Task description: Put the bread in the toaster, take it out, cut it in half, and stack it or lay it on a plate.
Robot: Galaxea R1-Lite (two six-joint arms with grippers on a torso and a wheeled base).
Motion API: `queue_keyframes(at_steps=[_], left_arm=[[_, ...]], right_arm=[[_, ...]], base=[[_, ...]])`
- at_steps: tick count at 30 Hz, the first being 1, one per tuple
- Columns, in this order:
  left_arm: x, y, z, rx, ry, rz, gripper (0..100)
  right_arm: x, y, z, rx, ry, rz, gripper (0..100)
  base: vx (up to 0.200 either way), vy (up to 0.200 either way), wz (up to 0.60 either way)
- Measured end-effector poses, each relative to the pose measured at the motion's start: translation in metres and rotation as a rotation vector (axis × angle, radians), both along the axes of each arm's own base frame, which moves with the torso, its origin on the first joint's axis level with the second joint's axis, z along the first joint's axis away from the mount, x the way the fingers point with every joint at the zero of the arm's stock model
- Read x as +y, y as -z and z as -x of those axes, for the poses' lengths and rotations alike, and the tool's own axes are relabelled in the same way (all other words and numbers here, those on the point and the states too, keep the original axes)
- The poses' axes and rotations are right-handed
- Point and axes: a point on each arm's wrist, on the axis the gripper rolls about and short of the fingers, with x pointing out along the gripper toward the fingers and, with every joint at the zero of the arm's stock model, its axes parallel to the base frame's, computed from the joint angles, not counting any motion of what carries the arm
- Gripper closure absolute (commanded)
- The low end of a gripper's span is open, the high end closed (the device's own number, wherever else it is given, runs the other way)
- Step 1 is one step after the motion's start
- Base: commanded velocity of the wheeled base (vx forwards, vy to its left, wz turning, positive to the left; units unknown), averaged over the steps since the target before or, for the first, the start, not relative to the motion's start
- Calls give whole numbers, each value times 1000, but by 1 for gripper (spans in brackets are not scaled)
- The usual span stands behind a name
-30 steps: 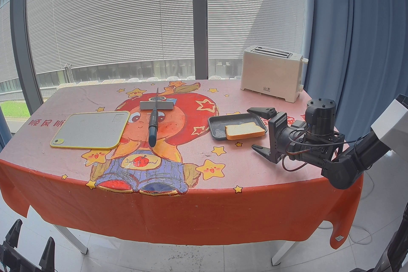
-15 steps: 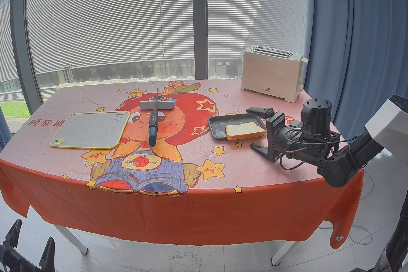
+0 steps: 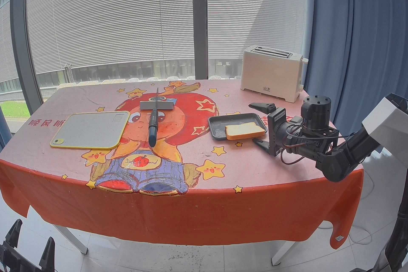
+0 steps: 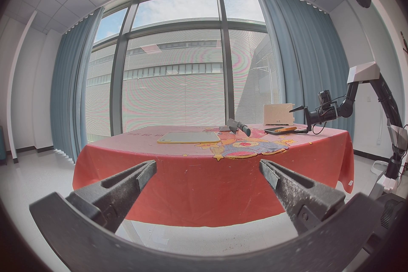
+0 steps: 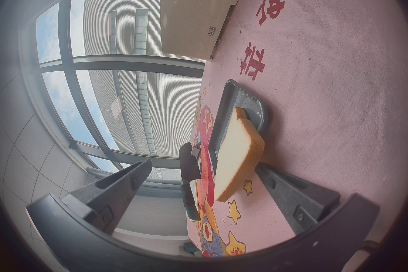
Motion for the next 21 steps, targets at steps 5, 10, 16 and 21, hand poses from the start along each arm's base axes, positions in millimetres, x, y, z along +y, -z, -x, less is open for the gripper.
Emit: queue_keyframes(at_steps=[5,10,16,21], left_arm=[[0,0,0,0,0,0,0],[0,0,0,0,-1,0,0],[0,0,0,0,-1,0,0],[0,0,0,0,-1,0,0]], right_arm=[[-3,3,-5,2,11,1,0],[-3,7,-7,7,14,3,100],[-4,19,-6,92,15,38,100],[-4,22,-4,138,15,59,100]], base=[[0,0,0],[0,0,0],[0,0,0],[0,0,0]])
